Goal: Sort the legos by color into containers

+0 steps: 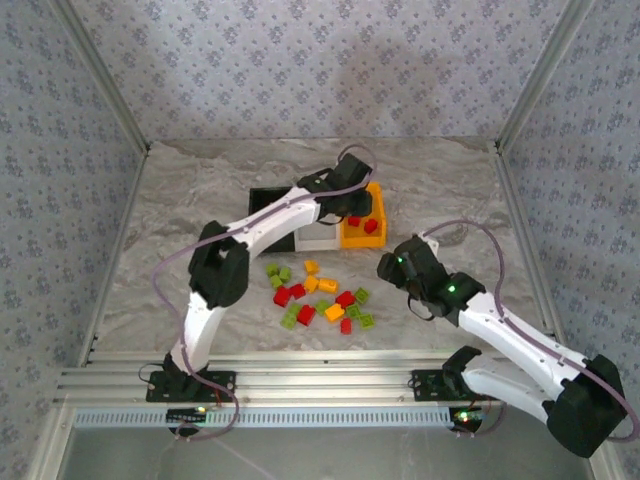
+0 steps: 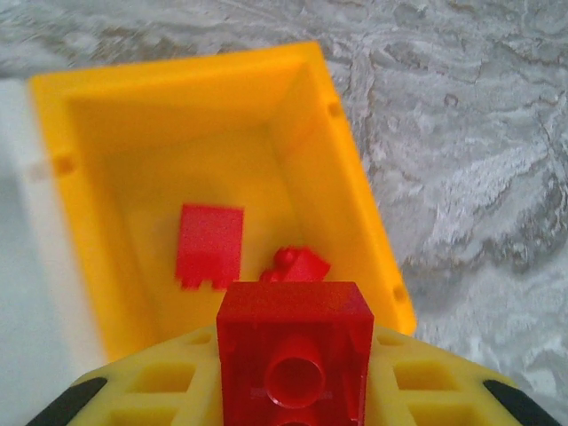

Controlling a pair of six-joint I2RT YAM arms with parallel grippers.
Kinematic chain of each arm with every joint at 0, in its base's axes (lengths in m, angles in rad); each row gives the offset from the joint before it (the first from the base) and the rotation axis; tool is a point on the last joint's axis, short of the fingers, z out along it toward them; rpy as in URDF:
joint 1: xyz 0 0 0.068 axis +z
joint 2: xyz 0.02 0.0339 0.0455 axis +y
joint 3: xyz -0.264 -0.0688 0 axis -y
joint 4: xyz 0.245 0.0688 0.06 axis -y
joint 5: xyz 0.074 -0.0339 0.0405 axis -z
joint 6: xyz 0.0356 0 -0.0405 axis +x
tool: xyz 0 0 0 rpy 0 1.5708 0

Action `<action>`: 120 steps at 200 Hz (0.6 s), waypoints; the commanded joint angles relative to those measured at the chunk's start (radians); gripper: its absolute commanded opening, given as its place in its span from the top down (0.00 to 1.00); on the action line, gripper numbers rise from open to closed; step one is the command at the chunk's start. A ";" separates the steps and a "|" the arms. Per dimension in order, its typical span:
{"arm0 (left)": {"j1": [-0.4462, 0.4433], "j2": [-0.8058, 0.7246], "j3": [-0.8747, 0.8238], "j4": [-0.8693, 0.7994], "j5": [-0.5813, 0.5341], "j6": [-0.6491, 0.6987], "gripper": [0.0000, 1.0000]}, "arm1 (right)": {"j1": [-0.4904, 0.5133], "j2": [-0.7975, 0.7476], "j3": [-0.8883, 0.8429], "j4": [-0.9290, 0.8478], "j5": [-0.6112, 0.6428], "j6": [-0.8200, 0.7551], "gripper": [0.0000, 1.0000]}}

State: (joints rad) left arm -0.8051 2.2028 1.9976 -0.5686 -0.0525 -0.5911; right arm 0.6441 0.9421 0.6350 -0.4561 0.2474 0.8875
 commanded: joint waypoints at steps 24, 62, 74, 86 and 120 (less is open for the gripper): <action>0.006 0.139 0.242 -0.155 -0.003 0.021 0.51 | -0.011 -0.027 -0.014 -0.031 0.005 0.014 0.33; 0.007 0.175 0.329 -0.183 0.015 0.003 0.28 | -0.012 -0.009 -0.011 -0.001 -0.037 -0.002 0.32; 0.007 0.157 0.332 -0.181 0.024 -0.004 0.26 | -0.012 0.004 -0.006 0.004 -0.054 -0.012 0.32; 0.004 0.120 0.315 -0.171 0.032 -0.007 0.23 | -0.010 0.021 -0.006 0.011 -0.075 -0.022 0.32; -0.018 -0.116 0.055 -0.029 0.043 -0.007 0.15 | 0.005 0.083 -0.007 0.045 -0.129 -0.043 0.32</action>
State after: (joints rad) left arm -0.8028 2.2986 2.1956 -0.6827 -0.0307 -0.5949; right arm 0.6392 0.9909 0.6315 -0.4412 0.1692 0.8745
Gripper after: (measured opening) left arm 0.824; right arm 0.683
